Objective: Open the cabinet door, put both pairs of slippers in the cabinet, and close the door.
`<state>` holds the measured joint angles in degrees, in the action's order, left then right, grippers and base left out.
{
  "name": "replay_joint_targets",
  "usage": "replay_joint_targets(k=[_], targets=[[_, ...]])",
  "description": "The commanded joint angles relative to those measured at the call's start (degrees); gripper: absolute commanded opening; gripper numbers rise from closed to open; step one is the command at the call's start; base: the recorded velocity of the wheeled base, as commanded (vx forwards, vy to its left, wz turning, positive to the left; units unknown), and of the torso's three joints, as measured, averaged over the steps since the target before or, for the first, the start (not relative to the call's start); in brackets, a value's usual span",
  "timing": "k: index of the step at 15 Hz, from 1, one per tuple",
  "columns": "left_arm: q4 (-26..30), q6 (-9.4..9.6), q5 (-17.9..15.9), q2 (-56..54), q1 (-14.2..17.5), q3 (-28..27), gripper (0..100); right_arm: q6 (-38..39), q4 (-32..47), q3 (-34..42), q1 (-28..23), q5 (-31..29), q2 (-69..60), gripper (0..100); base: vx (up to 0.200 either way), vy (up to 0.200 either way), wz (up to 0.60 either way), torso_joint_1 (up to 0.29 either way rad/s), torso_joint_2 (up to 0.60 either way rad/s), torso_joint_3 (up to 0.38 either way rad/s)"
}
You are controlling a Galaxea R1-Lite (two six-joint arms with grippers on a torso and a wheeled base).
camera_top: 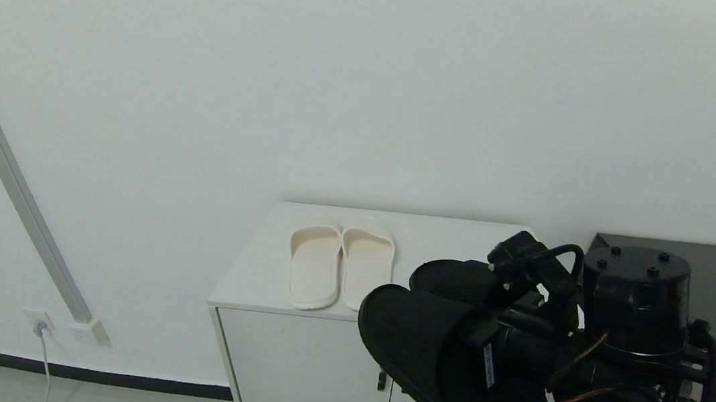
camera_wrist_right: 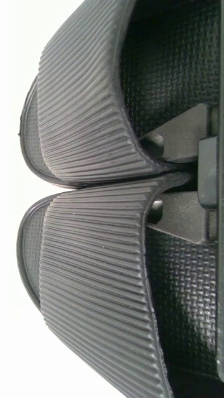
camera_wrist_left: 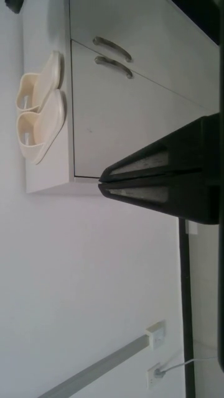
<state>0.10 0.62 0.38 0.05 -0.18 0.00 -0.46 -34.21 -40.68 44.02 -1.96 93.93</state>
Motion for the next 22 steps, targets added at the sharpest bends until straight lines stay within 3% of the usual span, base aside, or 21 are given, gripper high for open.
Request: replay_joint_targets(k=[1,3,10,22], targets=[[-0.01,-0.01,0.06,0.04,0.01,0.0,0,-1.12,-0.42,1.04,-0.16,0.03,-1.2,0,0.0,0.0,0.0,0.0,0.0,0.0],[-0.01,-0.01,0.06,0.04,0.01,0.0,0,-1.21,-2.71,1.66,-0.16,0.12,-1.29,0,0.0,0.0,0.0,0.0,0.0,0.0],[-0.01,-0.01,0.06,0.04,0.01,0.0,0,-1.12,-3.67,2.27,-0.34,0.47,-1.03,0,-0.2,0.0,0.0,0.003,0.0,0.002],[-0.01,-0.01,0.06,-0.05,0.01,0.0,0,-1.03,-3.67,2.8,-0.43,0.47,-0.32,0,0.0,0.0,0.0,0.0,0.0,0.0]])
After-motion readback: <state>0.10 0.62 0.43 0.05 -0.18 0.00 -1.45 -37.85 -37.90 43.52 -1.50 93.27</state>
